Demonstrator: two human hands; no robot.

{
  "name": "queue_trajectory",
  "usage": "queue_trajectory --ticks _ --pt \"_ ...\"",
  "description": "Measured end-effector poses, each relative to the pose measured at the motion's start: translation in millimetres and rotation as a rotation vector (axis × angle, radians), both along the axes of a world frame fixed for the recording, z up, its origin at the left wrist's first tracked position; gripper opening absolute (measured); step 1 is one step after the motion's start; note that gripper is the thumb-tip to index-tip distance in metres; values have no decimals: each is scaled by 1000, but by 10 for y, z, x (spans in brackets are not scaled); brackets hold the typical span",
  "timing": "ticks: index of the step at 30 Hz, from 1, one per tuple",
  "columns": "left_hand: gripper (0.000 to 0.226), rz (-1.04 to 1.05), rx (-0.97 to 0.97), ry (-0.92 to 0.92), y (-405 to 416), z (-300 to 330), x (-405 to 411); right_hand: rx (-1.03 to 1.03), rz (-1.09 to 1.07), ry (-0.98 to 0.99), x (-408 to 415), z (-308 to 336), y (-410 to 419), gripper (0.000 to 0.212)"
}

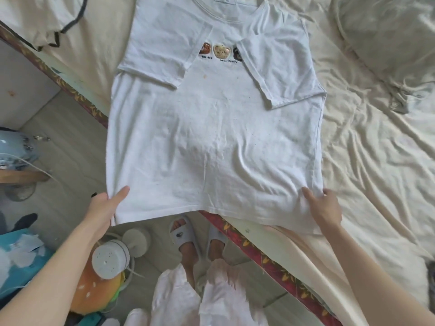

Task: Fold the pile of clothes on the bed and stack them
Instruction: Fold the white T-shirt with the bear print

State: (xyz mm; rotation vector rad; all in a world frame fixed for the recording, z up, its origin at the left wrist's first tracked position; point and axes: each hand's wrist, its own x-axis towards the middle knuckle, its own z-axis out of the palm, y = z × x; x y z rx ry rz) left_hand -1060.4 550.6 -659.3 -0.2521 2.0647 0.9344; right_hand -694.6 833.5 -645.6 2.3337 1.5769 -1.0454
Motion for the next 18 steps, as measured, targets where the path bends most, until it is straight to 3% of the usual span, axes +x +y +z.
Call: queue_trajectory --ticks 4,8,13,18 --pt "38 91 12 -32 -82 123 -10 -110 -144 141 92 44 80 32" --pt "42 211 85 56 -130 308 71 -22 -265 324 181 200 -60 8" --pt "33 283 130 214 -69 640 244 125 -390 453 182 502 -215 5" --pt "17 272 77 255 -251 932 409 125 -447 414 398 822 -359 8"
